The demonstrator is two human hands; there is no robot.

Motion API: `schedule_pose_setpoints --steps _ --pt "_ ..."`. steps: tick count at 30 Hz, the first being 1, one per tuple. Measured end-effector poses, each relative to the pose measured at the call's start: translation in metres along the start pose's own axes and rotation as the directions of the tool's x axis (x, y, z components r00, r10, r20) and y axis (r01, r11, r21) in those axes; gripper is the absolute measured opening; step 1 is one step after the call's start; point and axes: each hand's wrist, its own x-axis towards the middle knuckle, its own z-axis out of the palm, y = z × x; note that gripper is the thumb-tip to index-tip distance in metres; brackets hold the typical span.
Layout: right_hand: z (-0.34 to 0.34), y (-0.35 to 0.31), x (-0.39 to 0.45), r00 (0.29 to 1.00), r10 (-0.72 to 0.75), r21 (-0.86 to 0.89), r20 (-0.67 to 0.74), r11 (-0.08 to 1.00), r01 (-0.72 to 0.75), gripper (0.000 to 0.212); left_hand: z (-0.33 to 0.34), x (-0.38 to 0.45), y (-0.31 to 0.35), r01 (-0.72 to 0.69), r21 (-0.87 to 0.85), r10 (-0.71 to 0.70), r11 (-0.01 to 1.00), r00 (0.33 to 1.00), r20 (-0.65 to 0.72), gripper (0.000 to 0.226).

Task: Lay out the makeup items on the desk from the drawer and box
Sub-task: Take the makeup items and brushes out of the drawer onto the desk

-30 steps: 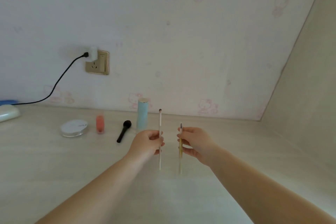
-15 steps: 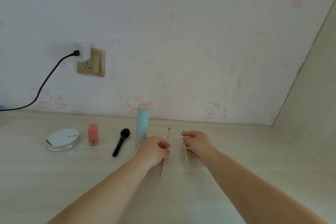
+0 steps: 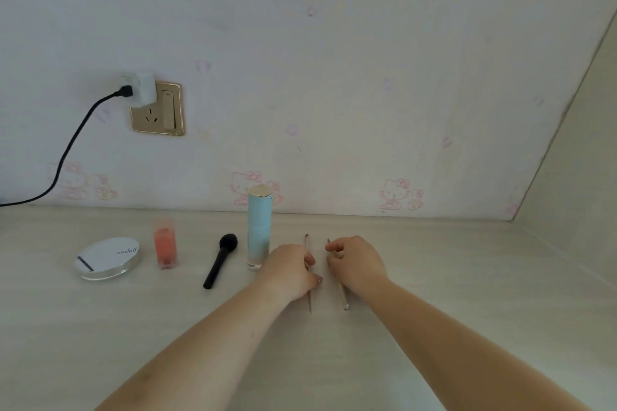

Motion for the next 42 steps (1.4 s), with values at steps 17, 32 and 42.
schedule_pose_setpoints --steps 17,32,42 --pt "0.003 0.012 0.0 0.991 0.005 0.055 -0.136 0.998 0.003 0.033 0.003 -0.008 -0.006 -0.015 -0.129 0.003 0.992 0.996 -0.094 0.043" --pt "-0.095 0.083 -0.165 0.997 -0.045 0.114 -0.06 0.992 0.052 0.037 -0.005 -0.144 0.047 -0.227 -0.219 0.241 0.949 0.97 0.038 0.047" --pt "-0.16 0.156 -0.328 1.0 -0.015 -0.019 -0.002 1.0 0.015 0.026 0.072 -0.277 0.147 -0.549 -0.2 0.584 0.811 0.751 0.308 0.044"
